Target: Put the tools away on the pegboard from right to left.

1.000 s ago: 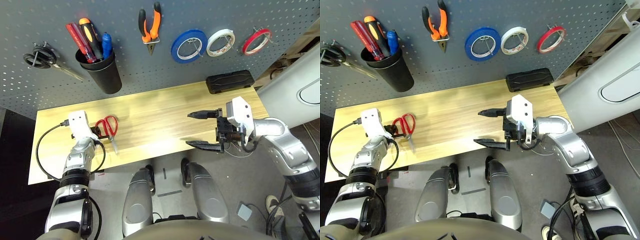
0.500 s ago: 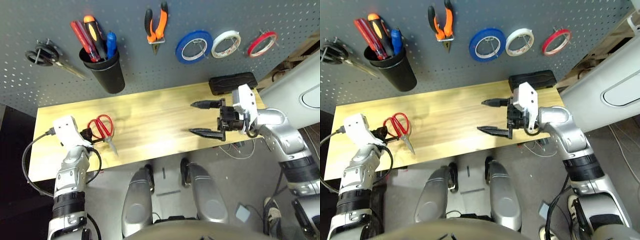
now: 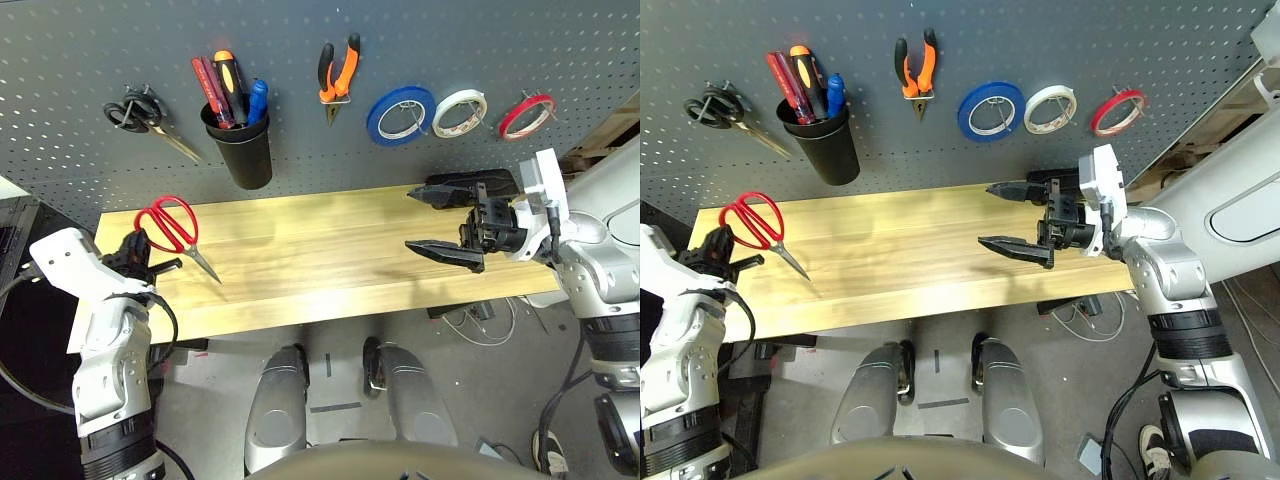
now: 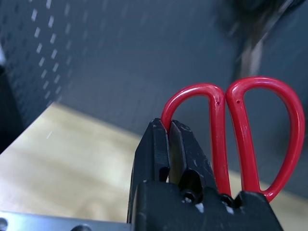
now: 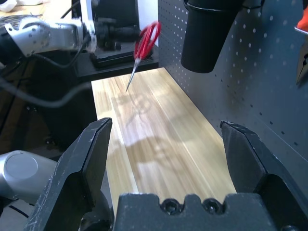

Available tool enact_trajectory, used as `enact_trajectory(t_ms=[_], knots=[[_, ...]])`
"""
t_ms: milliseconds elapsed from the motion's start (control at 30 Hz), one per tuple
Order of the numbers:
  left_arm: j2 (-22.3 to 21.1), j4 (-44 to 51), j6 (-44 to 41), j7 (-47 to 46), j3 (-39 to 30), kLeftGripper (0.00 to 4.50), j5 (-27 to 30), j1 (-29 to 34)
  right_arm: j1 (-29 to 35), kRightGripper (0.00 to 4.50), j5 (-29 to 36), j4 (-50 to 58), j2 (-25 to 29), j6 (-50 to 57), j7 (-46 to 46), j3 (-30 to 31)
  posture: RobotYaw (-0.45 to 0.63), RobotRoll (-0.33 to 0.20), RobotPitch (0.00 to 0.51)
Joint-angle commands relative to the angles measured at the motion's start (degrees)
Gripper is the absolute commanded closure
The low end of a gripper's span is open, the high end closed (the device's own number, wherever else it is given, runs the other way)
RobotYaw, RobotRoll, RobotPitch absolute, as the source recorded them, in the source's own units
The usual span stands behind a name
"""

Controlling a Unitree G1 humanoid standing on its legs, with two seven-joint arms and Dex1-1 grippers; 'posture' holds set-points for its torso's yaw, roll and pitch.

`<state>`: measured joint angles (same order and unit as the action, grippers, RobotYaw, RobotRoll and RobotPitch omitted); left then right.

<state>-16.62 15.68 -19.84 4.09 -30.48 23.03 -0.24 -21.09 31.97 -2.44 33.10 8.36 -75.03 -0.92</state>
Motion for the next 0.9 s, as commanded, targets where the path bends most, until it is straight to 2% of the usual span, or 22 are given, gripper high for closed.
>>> enact_trajectory(t_ms=[33, 200, 433, 600, 900], knots=[[-2.12, -0.16, 0.81, 1.35, -2.24, 4.48, 2.3, -1.89, 0.73, 0.0, 1.78, 0.45, 0.66, -0.51, -1.11, -2.48, 0.07, 0.0, 0.092], [-4.95, -0.8, 1.49, 3.09, -3.23, 4.48, 3.78, -4.96, 0.97, 0.0, 5.41, 2.84, 2.11, 2.1, -4.04, -3.91, 0.06, 0.0, 0.08], [-5.56, 0.4, 2.16, 3.27, -3.05, 4.48, 4.05, -5.91, 0.48, 0.0, 11.62, 5.77, 3.36, 7.26, -3.55, -8.14, 0.06, 0.0, 0.069], [-5.61, -0.22, 2.67, 3.0, -2.42, 4.48, 3.28, -6.55, 0.1, 0.0, 11.67, 4.49, 4.86, 7.74, -4.37, -9.1, 0.06, 0.0, 0.069], [-5.88, -7.18, 5.11, 3.51, -0.38, 4.48, 1.55, -11.68, 0.75, 0.0, 11.1, 4.4, 4.17, 7.43, -4.03, -9.35, 0.03, 0.0, 0.072]])
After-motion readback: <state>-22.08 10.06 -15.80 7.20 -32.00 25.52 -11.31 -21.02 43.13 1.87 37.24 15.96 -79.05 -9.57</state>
